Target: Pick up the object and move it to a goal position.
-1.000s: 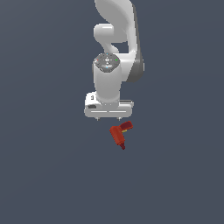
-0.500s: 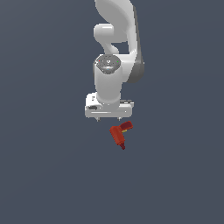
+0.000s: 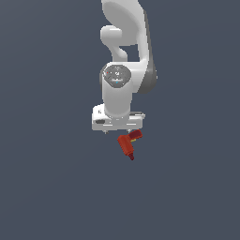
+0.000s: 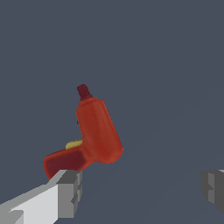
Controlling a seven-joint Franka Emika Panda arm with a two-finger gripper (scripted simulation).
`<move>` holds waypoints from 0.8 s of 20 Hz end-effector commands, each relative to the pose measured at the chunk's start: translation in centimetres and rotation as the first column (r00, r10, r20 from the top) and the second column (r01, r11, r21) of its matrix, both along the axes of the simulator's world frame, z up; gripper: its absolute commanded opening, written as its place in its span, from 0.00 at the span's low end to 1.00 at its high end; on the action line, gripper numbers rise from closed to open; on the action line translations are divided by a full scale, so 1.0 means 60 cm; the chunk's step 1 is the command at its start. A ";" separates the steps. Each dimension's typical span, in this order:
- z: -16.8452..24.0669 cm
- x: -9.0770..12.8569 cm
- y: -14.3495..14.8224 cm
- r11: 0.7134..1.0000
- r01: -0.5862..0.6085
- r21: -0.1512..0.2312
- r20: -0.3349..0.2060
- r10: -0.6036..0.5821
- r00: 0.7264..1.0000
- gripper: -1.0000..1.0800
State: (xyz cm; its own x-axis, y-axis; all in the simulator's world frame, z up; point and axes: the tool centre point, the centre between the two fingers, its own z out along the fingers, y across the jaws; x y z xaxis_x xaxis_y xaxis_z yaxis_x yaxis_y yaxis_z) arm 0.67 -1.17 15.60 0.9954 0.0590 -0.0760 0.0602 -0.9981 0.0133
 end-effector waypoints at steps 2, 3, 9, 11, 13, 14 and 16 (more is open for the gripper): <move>-0.006 0.015 0.005 1.000 -0.014 0.004 -0.023 0.014 1.000 1.00; -0.009 0.020 0.007 1.000 -0.019 0.006 -0.031 0.019 0.999 1.00; -0.025 0.051 0.019 0.999 -0.051 0.019 -0.086 0.053 0.995 1.00; -0.031 0.060 0.023 0.998 -0.062 0.025 -0.105 0.064 0.992 1.00; -0.037 0.069 0.027 0.997 -0.073 0.032 -0.123 0.076 0.989 1.00; -0.041 0.073 0.030 0.996 -0.078 0.035 -0.133 0.082 0.988 1.00; -0.047 0.081 0.034 0.995 -0.089 0.043 -0.151 0.094 0.984 1.00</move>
